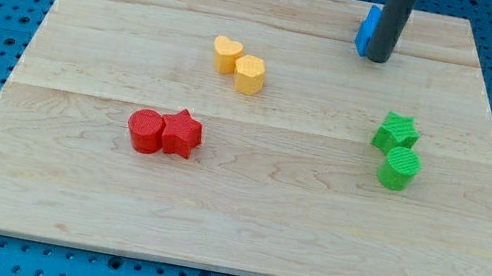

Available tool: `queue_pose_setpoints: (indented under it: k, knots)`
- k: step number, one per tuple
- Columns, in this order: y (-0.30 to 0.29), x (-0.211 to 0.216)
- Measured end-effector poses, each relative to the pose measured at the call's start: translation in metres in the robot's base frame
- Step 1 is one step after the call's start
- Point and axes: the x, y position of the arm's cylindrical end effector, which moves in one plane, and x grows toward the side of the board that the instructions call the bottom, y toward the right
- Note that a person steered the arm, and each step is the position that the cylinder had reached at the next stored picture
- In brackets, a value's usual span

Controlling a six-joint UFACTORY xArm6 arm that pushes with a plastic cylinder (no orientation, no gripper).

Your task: Push the green blocks slightly down

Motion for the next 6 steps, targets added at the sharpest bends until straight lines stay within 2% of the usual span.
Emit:
queue_pose_setpoints:
  k: [1,2,4,5,6]
  knots:
    - [0.013,0.021]
    - [0.005,0.077]
    - [0.002,0.137]
    - [0.000,0.129]
    - [0.023,0.100]
